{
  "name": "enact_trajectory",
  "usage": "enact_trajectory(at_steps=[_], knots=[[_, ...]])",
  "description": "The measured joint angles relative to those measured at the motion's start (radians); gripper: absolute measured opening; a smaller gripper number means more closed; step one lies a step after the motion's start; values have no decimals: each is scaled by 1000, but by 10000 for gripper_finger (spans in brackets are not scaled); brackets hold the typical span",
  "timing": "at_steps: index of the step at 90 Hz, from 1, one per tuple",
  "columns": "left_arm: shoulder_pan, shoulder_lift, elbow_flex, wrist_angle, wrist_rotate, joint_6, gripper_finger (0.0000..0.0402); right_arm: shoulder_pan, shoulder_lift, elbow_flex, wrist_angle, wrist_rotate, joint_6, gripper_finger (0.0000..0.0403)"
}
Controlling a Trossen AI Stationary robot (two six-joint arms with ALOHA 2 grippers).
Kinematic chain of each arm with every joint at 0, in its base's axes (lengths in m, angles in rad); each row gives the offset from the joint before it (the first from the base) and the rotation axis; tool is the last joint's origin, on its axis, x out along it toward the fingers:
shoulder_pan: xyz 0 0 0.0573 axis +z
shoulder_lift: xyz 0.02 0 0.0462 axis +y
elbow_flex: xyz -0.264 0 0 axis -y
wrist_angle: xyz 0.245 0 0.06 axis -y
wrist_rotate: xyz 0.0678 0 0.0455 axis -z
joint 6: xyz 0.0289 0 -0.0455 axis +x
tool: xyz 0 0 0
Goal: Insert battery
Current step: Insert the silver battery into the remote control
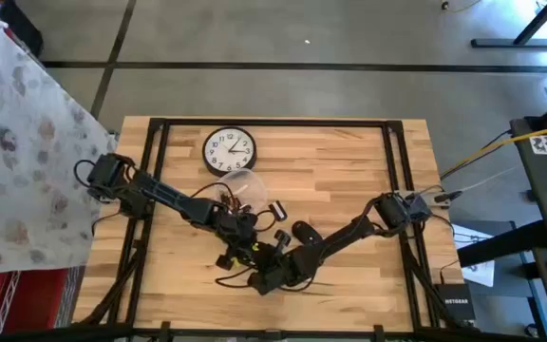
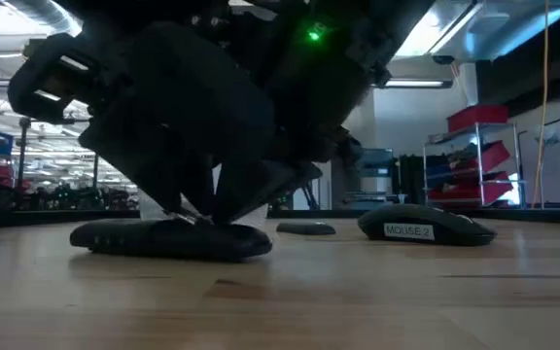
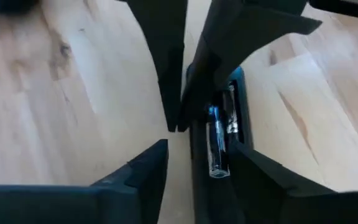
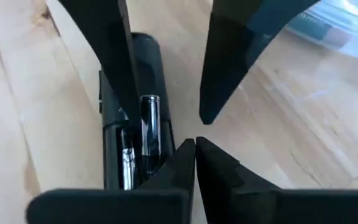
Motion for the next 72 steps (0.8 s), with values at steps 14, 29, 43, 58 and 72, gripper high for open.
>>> enact_trajectory(at_steps=[14, 29, 43, 58, 72], knots=[[-1, 0, 0, -9, 5, 8, 152, 1, -6, 0, -9, 8, -2, 0], [-4, -1, 1, -29, 9, 25, 149, 9, -27, 0, -23, 17, -13, 0], [-18, -1, 2, -28, 12, 39, 109, 18, -62, 0, -48, 32, -21, 0], [-31, -1, 2, 4, 13, 45, 48, 31, -89, 0, -90, 16, -22, 0], [-35, 14, 3, 24, 15, 54, 10, 39, -97, 0, -95, 16, -21, 0]])
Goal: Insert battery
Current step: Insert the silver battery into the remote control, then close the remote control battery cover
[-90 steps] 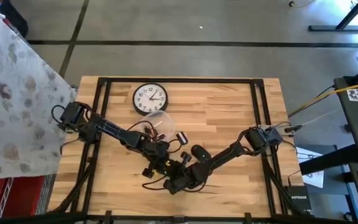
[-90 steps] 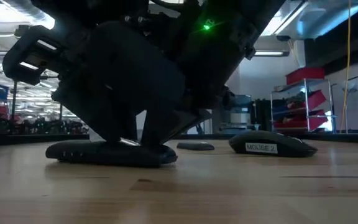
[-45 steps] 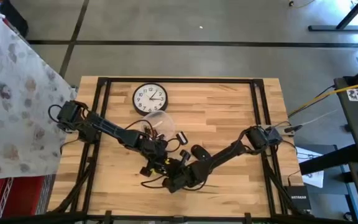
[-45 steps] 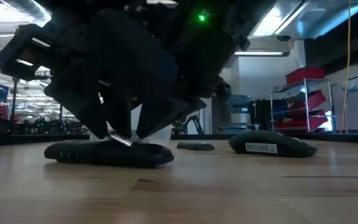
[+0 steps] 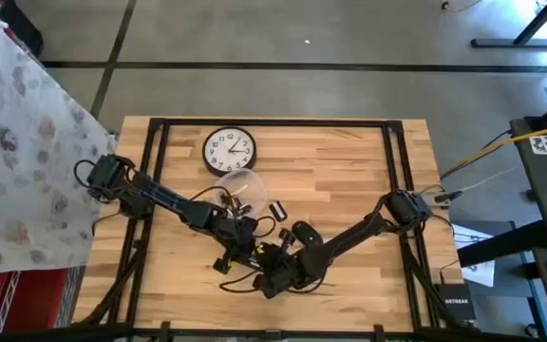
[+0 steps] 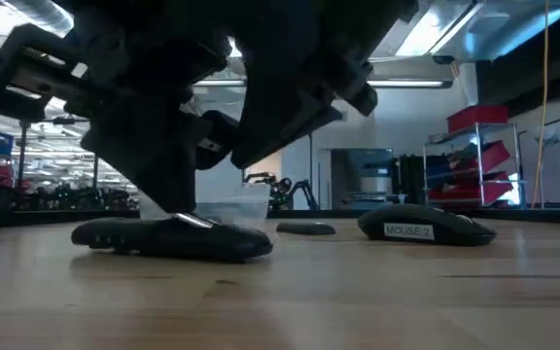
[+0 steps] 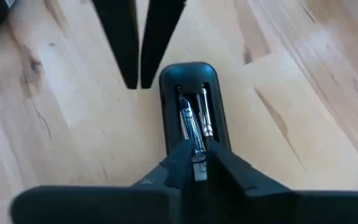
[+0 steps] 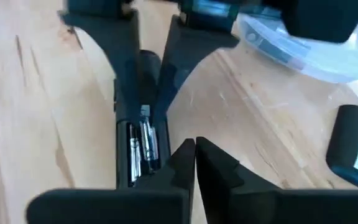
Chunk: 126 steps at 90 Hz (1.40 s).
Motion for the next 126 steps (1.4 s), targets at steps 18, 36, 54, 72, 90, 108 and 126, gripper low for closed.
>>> enact_trajectory(at_steps=[18, 36, 54, 72, 90, 108, 126], knots=[[1, 36, 2, 28, 4, 0, 2, 4, 0, 0, 5, 0, 0, 0], [0, 91, 2, 76, 14, 0, 1, 4, 0, 0, 15, -7, 0, 0], [-2, 94, 3, 79, -4, -14, 1, 8, 0, 0, 21, -14, 0, 0], [-3, 21, -2, 38, -37, -31, 1, 23, 0, 18, -23, -34, -2, 0], [0, -59, -3, -34, -91, -46, 1, 46, -1, 61, -90, -17, -3, 0], [-3, -141, -2, -164, -110, -83, 1, 67, -1, 82, -236, -4, 2, 2], [-43, -227, -2, -415, -210, -207, 1, 37, -2, 68, -404, 23, 9, 49]])
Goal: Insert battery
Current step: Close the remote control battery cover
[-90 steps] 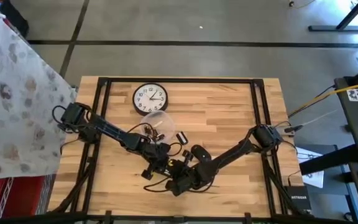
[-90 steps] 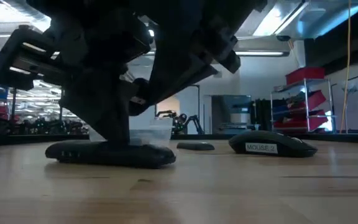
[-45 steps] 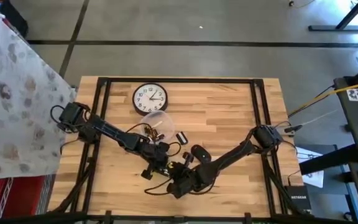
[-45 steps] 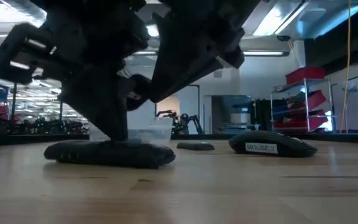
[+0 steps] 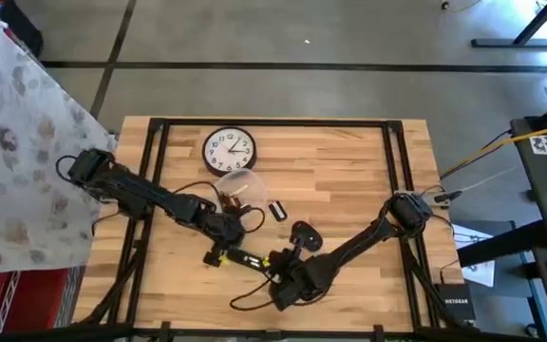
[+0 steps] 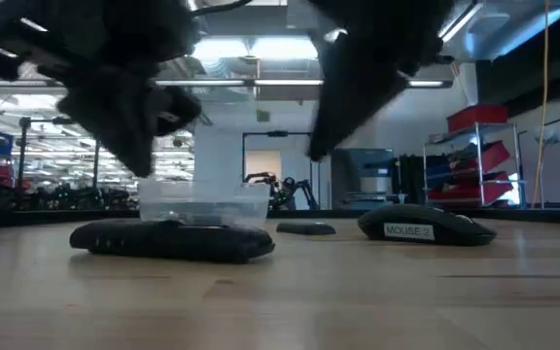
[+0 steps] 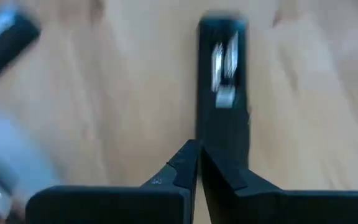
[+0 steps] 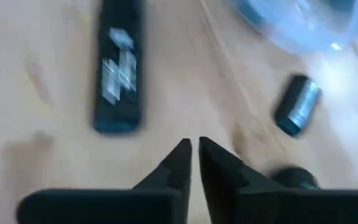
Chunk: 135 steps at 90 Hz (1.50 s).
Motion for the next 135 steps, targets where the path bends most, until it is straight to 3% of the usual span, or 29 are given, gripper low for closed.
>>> enact_trajectory(at_steps=[18, 31, 42, 60, 77, 94, 108, 113, 135], knots=[[-133, -80, -11, -165, -246, -210, 1, -87, 0, -87, 54, 42, -8, 151], [-207, -125, -85, -134, -267, -304, 1, -172, 0, -164, 161, 17, -45, 215], [-242, -140, -170, -46, -282, -360, 1, -248, 0, -201, 249, -40, -106, 245], [-278, -140, -286, 111, -292, -440, 1, -322, -3, -199, 268, -109, -139, 252], [-307, -140, -333, 214, -298, -481, 1, -379, -11, -221, 353, -367, -244, 252], [-343, -140, -334, 239, -338, -508, 1, -332, -10, -220, 400, -514, -269, 252], [-363, -140, -335, 302, -366, -500, 1, -247, -5, -223, 383, -556, -230, 252], [-367, -140, -335, 345, -367, -488, 1, -213, -3, -224, 381, -521, -214, 252], [-361, -134, -335, 642, -365, -365, 1, -89, -3, -211, 350, -494, -131, 252]])
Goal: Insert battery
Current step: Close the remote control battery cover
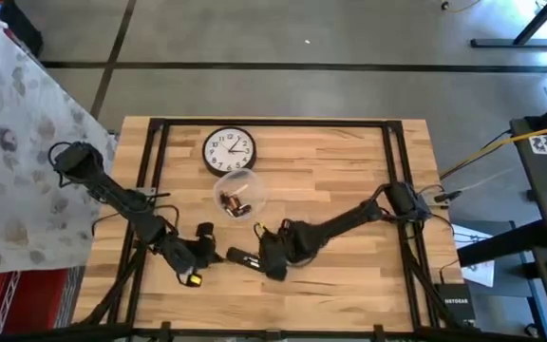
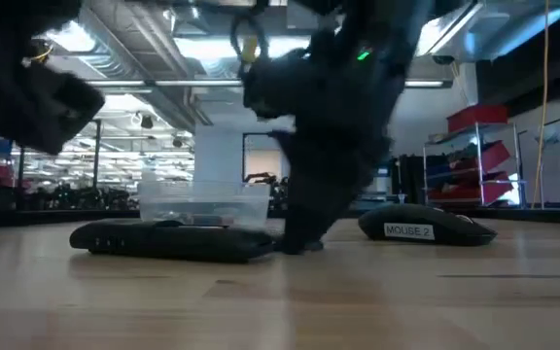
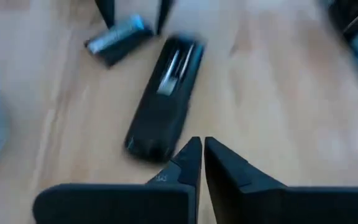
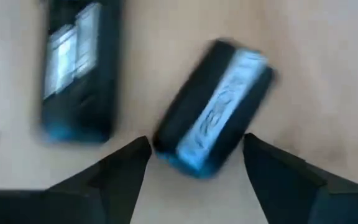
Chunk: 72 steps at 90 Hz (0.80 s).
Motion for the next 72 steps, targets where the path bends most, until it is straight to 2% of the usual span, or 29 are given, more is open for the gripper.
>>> enact_trajectory(at_steps=[21, 37, 48, 60, 72], knots=[[62, 67, 1, 196, 42, 99, 1, 87, 4, 50, -82, 18, 90, 252], [179, 176, 1, 332, 49, 160, 1, 115, 6, 88, -123, 232, 256, 252], [285, 243, 7, 363, 78, 160, 1, 79, 1, 101, -134, 348, 406, 252], [391, 327, 45, 370, 177, 180, 1, 50, 1, 95, -121, 359, 455, 252], [445, 420, 92, 383, 239, 217, 1, 49, 1, 95, -81, 358, 483, 252]])
